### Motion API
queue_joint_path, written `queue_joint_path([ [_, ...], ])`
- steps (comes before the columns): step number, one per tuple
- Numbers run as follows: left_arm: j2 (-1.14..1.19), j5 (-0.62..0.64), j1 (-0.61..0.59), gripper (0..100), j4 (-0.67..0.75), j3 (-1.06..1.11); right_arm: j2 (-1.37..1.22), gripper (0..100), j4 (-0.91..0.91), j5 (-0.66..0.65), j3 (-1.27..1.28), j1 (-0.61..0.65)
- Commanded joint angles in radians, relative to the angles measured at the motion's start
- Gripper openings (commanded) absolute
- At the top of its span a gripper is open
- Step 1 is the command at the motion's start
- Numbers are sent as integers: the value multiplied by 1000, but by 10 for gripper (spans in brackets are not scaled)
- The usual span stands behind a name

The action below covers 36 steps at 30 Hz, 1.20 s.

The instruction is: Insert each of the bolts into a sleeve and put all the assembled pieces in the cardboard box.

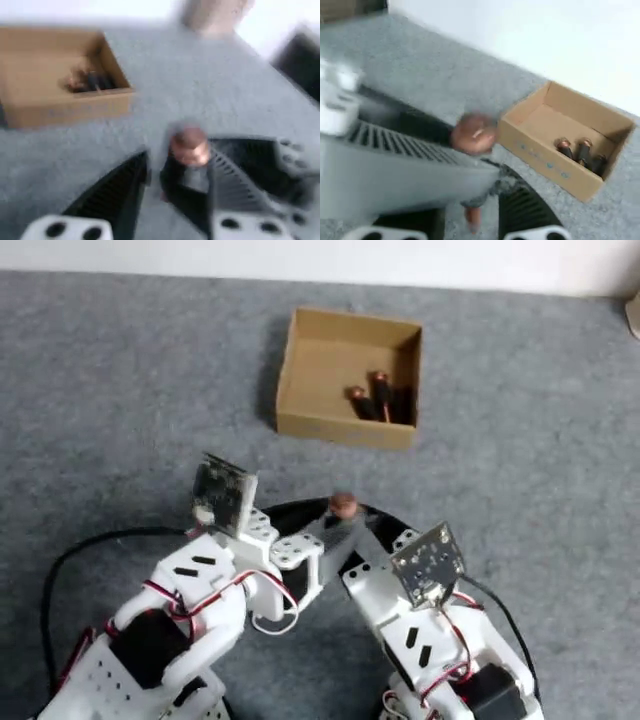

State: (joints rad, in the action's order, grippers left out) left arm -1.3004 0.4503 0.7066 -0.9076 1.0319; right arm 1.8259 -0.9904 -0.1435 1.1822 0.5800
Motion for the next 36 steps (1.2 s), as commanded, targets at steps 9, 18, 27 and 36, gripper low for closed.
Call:
queue_joint_path([
  [9, 4, -78, -189, 221, -129, -137, 13, 6, 12, 9, -24, -18],
  [18, 10, 63, -174, 220, 84, -200, 13, 6, 18, 9, 10, -15],
  [27, 13, 104, -182, 220, 152, -166, 13, 6, 16, 9, 13, -16],
  [36, 4, -825, -519, 138, 230, 58, 13, 6, 13, 9, 24, -16],
])
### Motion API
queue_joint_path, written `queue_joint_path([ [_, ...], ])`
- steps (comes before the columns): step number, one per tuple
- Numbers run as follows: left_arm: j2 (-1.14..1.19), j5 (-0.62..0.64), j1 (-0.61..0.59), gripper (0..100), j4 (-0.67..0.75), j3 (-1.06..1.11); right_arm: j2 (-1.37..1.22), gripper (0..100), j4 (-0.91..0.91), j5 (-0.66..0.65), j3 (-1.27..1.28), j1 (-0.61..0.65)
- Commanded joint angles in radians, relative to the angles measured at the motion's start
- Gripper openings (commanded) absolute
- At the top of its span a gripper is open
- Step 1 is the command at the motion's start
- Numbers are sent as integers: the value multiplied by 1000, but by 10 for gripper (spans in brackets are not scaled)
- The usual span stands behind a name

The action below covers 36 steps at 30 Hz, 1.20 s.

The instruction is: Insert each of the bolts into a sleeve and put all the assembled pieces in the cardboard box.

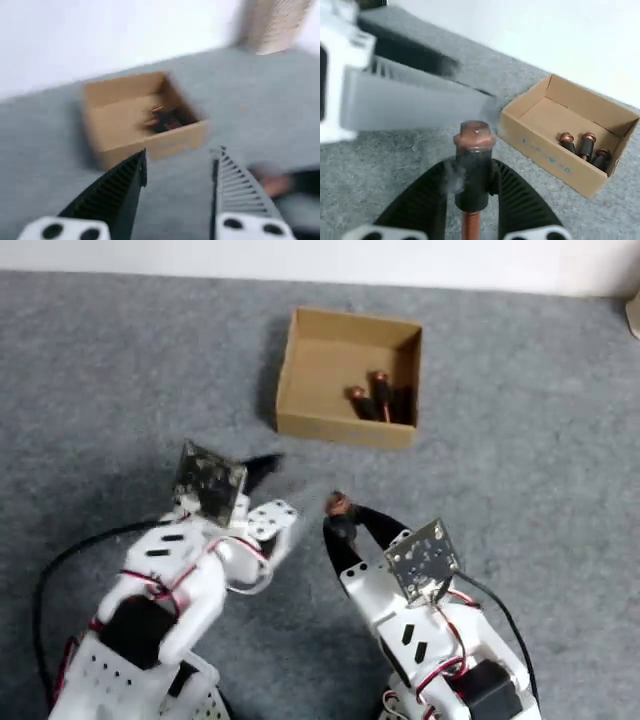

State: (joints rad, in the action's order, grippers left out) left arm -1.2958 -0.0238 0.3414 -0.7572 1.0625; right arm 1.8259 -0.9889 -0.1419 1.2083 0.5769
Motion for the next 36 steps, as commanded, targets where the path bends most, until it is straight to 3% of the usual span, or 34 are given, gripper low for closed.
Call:
queue_joint_path([
  [1, -2, -451, -203, 106, 129, 33, 13, 6, 15, 8, 4, -13],
  [5, -2, -822, -334, 2, 370, 39, 13, 6, 16, 8, 7, -10],
  [8, -4, -1102, -374, 12, 575, 76, 13, 6, 16, 8, 5, -13],
  [10, -4, -1224, -381, 9, 726, 127, 12, 6, 16, 8, 7, -10],
  [16, 2, -1235, -369, 7, 1332, 387, 5, 6, 81, -21, 59, -12],
  [18, 1, -1235, -358, 7, 1462, 444, 4, 6, 127, -52, 97, -10],
  [20, -1, -1231, -361, 7, 1494, 458, 2, 5, 163, -57, 119, -15],
  [23, -1, -1181, -410, 7, 1468, 441, 1, 5, 186, -58, 116, -15],
  [27, -1, -891, -565, 7, 1275, 360, -122, 5, 182, -60, 5, -22],
  [29, 5, -755, -642, 7, 1037, 257, -274, 5, 182, -58, -107, -56],
  [32, 8, -523, -727, 8, 552, 50, -545, 5, 168, -58, -340, -94],
  [36, 10, -353, -731, 8, -9, -140, -898, 5, 38, -60, -722, -114],
])
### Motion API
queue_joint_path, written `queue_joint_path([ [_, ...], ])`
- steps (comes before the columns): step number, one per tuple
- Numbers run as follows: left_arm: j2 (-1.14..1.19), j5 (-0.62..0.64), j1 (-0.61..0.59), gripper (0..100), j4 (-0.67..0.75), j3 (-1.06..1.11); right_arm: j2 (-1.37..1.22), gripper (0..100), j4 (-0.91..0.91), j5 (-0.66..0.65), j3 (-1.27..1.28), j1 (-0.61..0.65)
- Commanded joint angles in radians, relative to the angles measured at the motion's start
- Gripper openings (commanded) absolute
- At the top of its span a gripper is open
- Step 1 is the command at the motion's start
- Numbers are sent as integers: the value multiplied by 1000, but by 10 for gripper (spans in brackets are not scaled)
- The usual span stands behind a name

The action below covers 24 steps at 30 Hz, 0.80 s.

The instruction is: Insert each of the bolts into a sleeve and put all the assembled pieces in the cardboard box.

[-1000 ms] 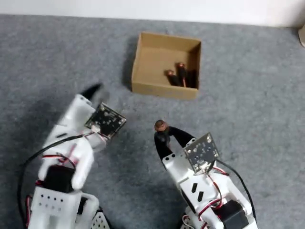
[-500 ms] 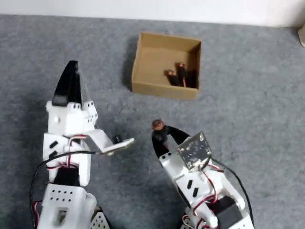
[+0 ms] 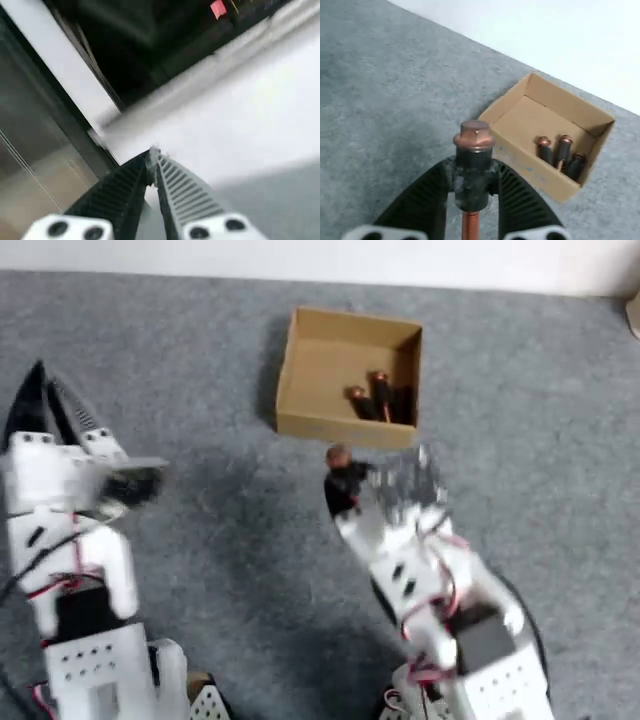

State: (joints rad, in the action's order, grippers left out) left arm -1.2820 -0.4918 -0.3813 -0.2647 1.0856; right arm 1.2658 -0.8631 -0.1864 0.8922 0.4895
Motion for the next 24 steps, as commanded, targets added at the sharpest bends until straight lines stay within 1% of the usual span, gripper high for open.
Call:
queue_joint_path([
  [1, -5, 140, 7, 8, -594, -179, -424, 5, -134, -18, -495, -27],
  [3, -5, 195, 30, 8, -732, -183, -588, 5, -237, -18, -667, -27],
  [6, -5, 311, 73, 8, -896, -131, -803, 5, -375, -35, -888, -41],
  [9, -5, 408, 119, 8, -984, -33, -989, 5, -467, -74, -1061, -88],
  [13, -5, 489, 150, 8, -984, 85, -1199, 5, -499, -91, -1245, -183],
  [15, -13, 517, 154, 8, -991, 119, -1291, 5, -499, -115, -1313, -209],
  [22, -15, 522, 156, 7, -976, 202, -1573, 5, -489, -118, -1501, -272],
  [24, -15, 559, 157, 7, -944, 216, -1661, 5, -476, -118, -1564, -274],
])
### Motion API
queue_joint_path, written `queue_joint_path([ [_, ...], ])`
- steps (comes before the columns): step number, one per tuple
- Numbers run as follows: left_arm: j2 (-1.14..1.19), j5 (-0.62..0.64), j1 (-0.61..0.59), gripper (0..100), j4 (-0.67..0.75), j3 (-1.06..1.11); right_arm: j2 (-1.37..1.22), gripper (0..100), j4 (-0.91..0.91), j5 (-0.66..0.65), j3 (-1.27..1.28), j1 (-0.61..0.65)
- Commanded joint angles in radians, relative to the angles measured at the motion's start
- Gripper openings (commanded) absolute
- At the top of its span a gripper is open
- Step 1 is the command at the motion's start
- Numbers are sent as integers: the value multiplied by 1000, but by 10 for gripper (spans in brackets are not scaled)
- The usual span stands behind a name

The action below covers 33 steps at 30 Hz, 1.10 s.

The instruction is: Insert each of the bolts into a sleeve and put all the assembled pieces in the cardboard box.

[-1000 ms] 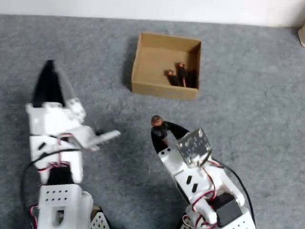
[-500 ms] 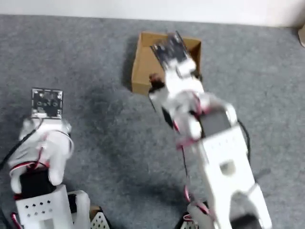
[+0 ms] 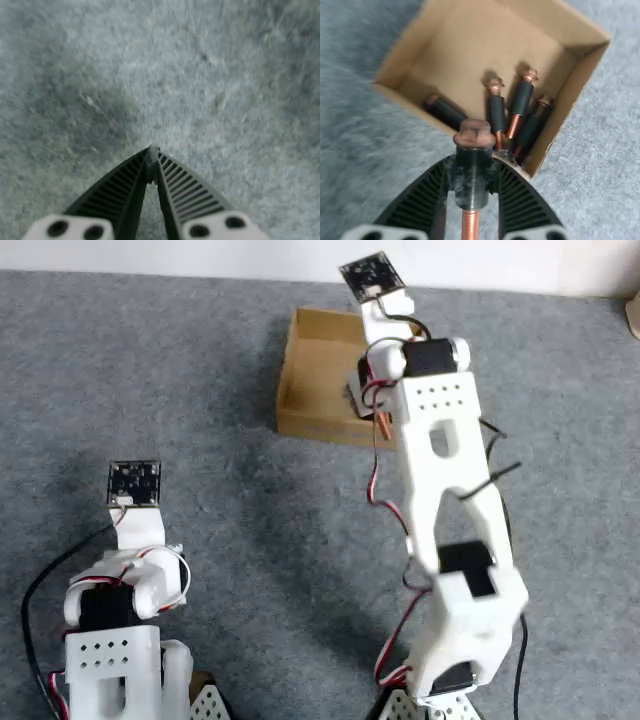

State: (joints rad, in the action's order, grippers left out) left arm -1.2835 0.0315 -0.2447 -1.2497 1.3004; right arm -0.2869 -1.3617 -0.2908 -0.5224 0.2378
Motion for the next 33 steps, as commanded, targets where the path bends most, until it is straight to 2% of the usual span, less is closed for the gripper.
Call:
queue_joint_path([
  [1, -13, 54, 21, 7, 51, 2, -151, 5, 22, -14, -186, -22],
  [7, -13, 66, 13, 7, 52, 12, -407, 5, 22, -15, -438, -35],
  [10, -15, 64, -30, 7, 60, 36, -526, 5, 19, -17, -575, -38],
  [16, -15, 66, -71, 7, 60, 33, -667, 5, 12, -14, -771, -39],
  [23, -15, 68, -71, 7, 60, 33, -710, 5, 21, -11, -854, -39],
  [29, -15, 68, -73, 7, 91, 38, -704, 11, 22, 80, -854, -38],
  [31, -15, 68, -73, 7, 92, 38, -705, 48, 15, 81, -854, -35],
  [33, -15, 68, -73, 7, 92, 38, -705, 157, 10, 84, -851, -35],
])
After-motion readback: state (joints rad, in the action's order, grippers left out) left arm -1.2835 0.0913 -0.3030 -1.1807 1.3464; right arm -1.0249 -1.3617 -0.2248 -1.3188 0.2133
